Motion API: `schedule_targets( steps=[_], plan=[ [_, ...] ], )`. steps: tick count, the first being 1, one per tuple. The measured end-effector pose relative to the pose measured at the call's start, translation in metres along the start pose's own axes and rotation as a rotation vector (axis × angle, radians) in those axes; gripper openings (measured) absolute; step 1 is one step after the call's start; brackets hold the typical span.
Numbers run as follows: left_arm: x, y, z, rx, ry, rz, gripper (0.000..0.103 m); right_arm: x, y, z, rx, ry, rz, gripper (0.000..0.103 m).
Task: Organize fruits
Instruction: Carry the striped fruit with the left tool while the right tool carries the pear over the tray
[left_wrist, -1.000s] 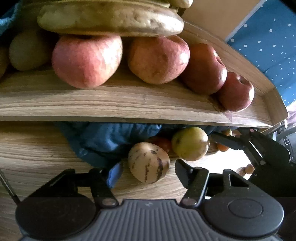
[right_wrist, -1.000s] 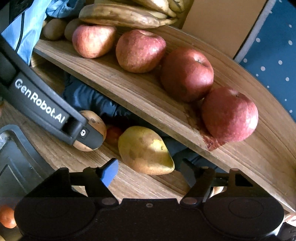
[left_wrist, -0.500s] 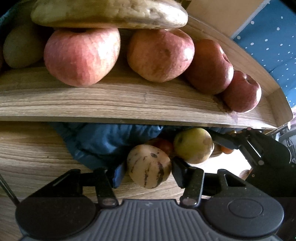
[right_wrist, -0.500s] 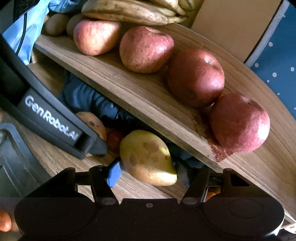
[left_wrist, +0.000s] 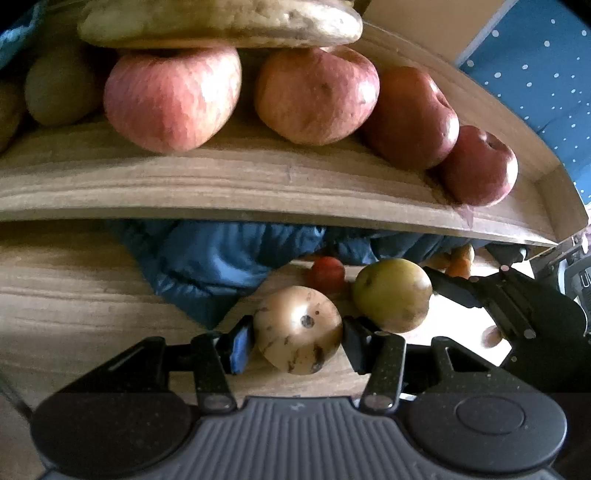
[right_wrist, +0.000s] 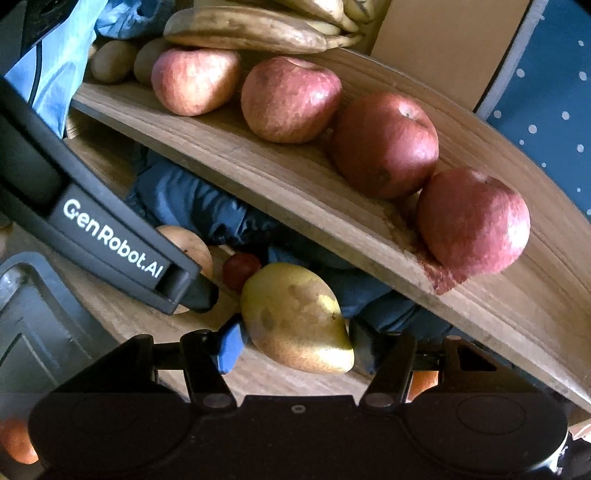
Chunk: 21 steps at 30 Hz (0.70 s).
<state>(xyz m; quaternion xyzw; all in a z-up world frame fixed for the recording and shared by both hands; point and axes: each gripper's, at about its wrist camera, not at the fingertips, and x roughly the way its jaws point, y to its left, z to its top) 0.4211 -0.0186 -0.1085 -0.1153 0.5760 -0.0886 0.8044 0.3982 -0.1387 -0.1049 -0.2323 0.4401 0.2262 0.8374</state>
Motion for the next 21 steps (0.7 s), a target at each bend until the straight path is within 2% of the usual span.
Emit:
schedule_targets(
  steps=[15, 21],
  plan=[
    [-0.011, -0.012, -0.029, -0.014, -0.02, 0.039, 0.055, -0.042, 0.007, -0.028, 0.005, -0.025, -0.003, 0.056],
    [-0.025, -0.005, -0.034, -0.044, -0.049, 0.062, 0.055, -0.038, 0.003, -0.03, 0.008, -0.036, 0.009, 0.056]
  ],
)
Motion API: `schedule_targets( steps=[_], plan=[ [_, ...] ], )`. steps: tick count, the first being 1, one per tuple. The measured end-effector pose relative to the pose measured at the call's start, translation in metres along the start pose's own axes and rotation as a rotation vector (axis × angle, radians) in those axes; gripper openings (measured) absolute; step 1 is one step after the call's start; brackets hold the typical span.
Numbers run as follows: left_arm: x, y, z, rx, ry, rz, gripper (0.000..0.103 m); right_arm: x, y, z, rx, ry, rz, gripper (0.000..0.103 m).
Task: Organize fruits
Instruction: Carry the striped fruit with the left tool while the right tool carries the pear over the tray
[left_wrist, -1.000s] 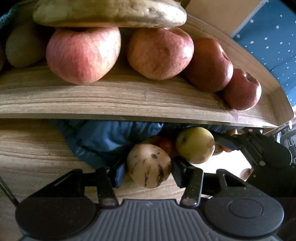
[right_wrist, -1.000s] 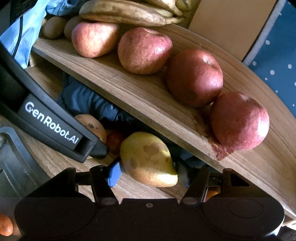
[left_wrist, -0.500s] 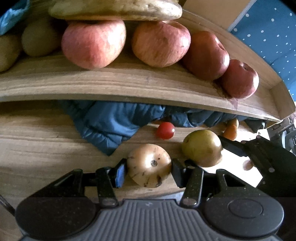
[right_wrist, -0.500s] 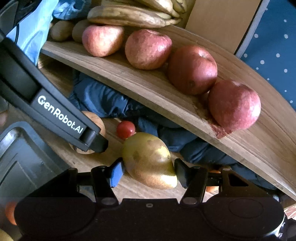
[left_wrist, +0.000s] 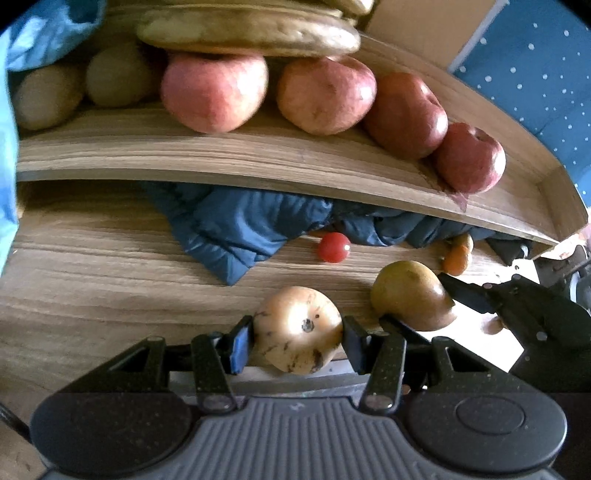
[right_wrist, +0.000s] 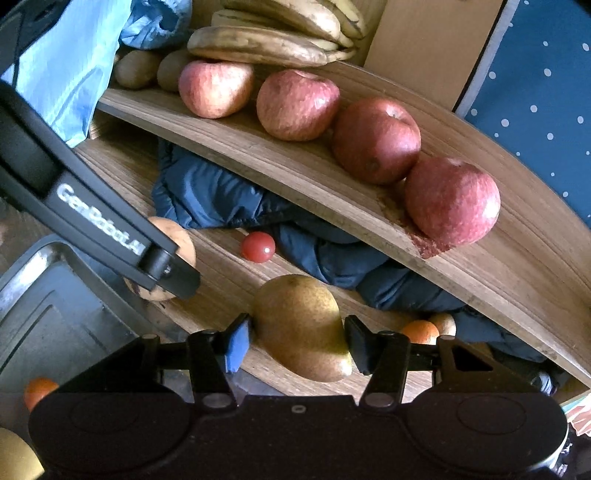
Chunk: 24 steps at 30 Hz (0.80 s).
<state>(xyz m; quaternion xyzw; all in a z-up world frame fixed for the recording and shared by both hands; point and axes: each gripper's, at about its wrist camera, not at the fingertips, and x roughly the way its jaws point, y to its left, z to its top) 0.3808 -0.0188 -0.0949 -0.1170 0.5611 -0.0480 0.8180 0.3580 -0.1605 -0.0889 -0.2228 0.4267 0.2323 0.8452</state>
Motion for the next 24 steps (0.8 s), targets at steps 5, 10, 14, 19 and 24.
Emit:
schedule_targets(
  steps=[5, 10, 14, 19, 24],
  plan=[
    [-0.003, 0.005, 0.0, -0.021, -0.008, 0.015, 0.055, 0.0, -0.001, 0.001, -0.007, -0.01, 0.006, 0.056],
    [-0.006, 0.005, 0.0, -0.018, -0.017, 0.01, 0.055, -0.002, -0.002, 0.0, -0.004, -0.008, 0.011, 0.056],
    [-0.006, 0.006, -0.001, -0.02, -0.016, 0.007, 0.055, -0.001, -0.002, 0.002, -0.002, -0.004, 0.014, 0.057],
    [-0.005, 0.009, -0.002, -0.027, -0.007, 0.004, 0.055, 0.01, -0.002, 0.003, -0.006, 0.04, -0.003, 0.059],
    [-0.006, 0.01, 0.0, -0.02, -0.013, 0.006, 0.055, 0.016, -0.01, 0.003, 0.018, 0.047, 0.005, 0.056]
  ],
)
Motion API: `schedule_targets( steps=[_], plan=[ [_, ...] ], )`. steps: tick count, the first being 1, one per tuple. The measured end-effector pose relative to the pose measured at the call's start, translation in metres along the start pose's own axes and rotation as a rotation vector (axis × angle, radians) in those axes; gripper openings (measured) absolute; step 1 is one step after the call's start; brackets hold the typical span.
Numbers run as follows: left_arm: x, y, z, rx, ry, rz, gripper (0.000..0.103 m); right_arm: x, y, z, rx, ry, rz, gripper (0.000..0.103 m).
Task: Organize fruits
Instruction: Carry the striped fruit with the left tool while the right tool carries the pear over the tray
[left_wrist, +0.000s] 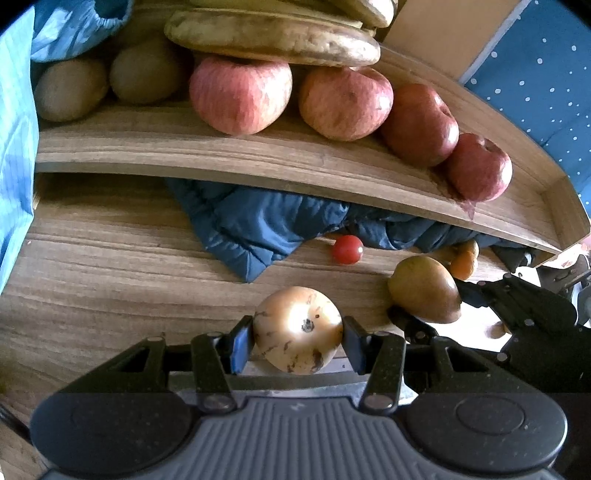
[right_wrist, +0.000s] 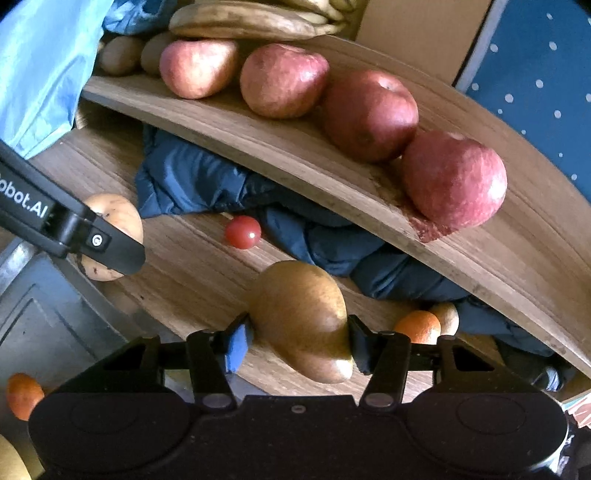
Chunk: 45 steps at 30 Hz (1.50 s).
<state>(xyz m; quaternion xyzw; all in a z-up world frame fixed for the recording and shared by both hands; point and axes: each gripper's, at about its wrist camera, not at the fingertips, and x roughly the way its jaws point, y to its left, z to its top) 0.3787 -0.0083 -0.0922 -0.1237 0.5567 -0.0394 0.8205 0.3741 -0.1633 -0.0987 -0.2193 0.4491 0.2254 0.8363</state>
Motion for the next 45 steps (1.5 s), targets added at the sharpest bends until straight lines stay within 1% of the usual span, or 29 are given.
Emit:
schedule_targets(
  steps=[4, 7, 12, 18, 27, 35, 45],
  plan=[
    [-0.002, 0.0, 0.0, 0.004, -0.007, 0.002, 0.055, 0.0, 0.002, 0.001, -0.004, -0.02, -0.005, 0.055],
    [-0.004, 0.0, -0.001, 0.0, -0.011, 0.006, 0.055, -0.001, 0.003, -0.002, 0.011, -0.039, 0.006, 0.055],
    [-0.008, 0.0, -0.004, -0.007, -0.02, 0.013, 0.055, -0.011, 0.008, -0.005, 0.014, -0.075, 0.023, 0.055],
    [-0.015, 0.0, -0.012, -0.025, -0.033, 0.013, 0.055, -0.025, 0.012, -0.005, 0.028, -0.092, 0.04, 0.055],
    [-0.03, 0.009, -0.035, -0.074, -0.06, 0.049, 0.055, -0.049, 0.025, -0.011, 0.003, -0.141, 0.095, 0.055],
    [-0.044, 0.016, -0.06, -0.123, -0.072, 0.087, 0.055, -0.07, 0.041, -0.023, -0.035, -0.176, 0.157, 0.055],
    [-0.05, 0.015, -0.086, -0.151, -0.066, 0.122, 0.055, -0.095, 0.052, -0.05, -0.063, -0.166, 0.211, 0.055]
  ],
)
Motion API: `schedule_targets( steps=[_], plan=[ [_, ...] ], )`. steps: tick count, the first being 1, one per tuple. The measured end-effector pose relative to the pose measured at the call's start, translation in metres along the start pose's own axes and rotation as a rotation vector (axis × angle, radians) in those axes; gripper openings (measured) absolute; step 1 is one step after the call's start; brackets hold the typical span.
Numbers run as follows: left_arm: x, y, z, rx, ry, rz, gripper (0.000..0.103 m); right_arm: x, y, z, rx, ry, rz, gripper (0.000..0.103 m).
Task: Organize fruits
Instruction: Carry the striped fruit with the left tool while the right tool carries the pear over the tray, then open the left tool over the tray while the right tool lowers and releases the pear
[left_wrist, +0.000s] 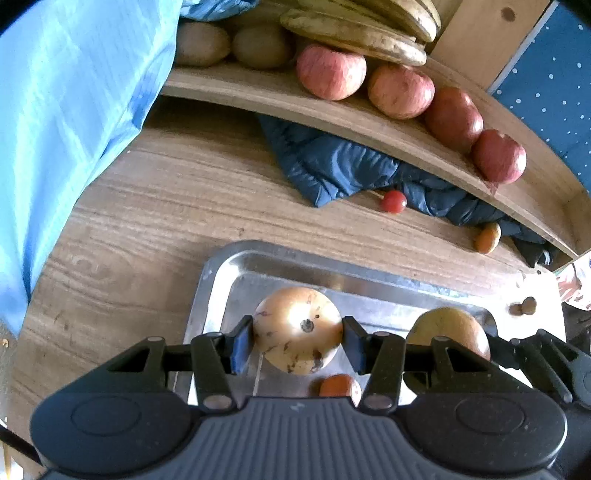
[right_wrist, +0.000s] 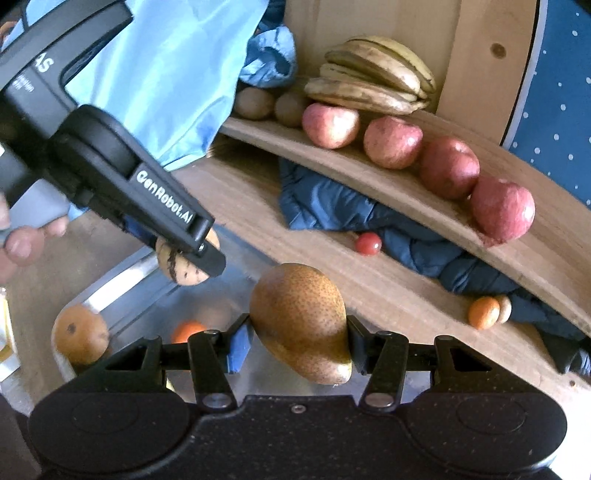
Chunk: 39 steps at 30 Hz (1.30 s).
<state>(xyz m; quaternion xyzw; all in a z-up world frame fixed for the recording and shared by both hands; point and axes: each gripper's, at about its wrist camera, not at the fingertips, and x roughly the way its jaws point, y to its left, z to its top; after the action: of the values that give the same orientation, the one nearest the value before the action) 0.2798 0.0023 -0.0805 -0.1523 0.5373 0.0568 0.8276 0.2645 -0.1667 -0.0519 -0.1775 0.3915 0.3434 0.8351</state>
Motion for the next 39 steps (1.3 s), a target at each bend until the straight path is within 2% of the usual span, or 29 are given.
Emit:
schedule_targets(
  steps=[9, 23, 39],
  plan=[
    [-0.001, -0.002, -0.011, -0.011, 0.01, 0.024, 0.055, -0.01, 0.01, -0.017, -0.012, 0.029, 0.035, 0.055],
    [0.007, -0.003, -0.014, 0.001, 0.044, 0.072, 0.055, -0.004, 0.01, -0.023, -0.005, 0.068, 0.068, 0.055],
    [0.0, -0.013, -0.015, 0.017, 0.023, 0.101, 0.055, -0.002, 0.007, -0.03, 0.0, 0.108, 0.085, 0.055]
  ],
)
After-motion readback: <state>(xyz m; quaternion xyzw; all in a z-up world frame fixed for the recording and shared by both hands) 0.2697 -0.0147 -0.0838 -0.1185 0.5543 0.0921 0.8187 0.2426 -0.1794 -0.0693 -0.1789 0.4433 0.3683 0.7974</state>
